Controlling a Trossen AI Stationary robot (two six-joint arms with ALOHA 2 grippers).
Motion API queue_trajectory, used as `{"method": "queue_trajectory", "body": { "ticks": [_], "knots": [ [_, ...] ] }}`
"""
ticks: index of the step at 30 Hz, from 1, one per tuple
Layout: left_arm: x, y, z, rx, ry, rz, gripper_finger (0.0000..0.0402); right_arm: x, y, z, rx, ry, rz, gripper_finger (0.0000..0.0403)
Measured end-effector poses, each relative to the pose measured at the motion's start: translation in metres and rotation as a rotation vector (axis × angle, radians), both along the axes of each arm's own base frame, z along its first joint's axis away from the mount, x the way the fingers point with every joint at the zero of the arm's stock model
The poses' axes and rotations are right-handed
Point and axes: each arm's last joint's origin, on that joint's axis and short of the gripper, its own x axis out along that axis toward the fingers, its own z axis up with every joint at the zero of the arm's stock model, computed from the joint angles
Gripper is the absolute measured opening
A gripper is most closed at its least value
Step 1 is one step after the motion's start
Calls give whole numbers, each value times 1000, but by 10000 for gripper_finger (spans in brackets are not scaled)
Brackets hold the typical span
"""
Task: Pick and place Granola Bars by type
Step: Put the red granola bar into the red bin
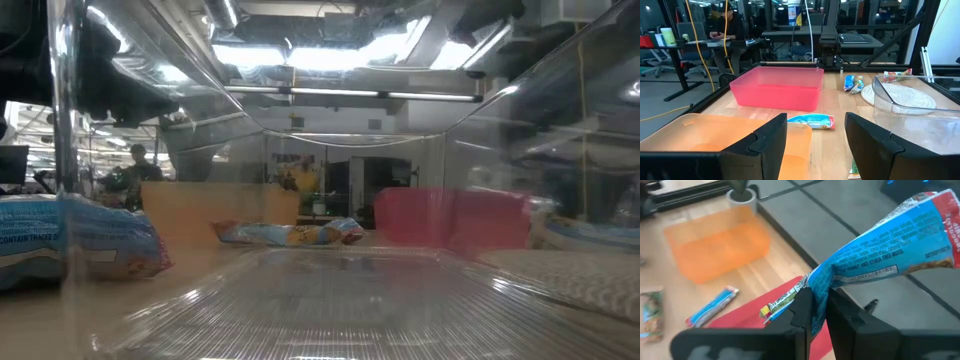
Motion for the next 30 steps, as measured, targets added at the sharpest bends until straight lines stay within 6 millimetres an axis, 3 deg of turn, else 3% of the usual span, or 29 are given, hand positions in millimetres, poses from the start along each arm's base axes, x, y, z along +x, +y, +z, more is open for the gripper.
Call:
{"method": "queue_trajectory", "body": {
  "ticks": [8, 14, 22, 30],
  "knots": [
    [0, 0, 0, 0, 0, 0, 194, 4, -1, -2, -18, 49, 72, 53],
    [0, 0, 0, 0, 0, 0, 194, 24, -9, -15, 17, 104, 81, 53],
    [0, 0, 0, 0, 0, 0, 194, 54, -28, -64, 74, 278, 85, 53],
    [0, 0, 0, 0, 0, 0, 194, 56, -43, -128, 165, 346, 45, 53]
  ]
}}
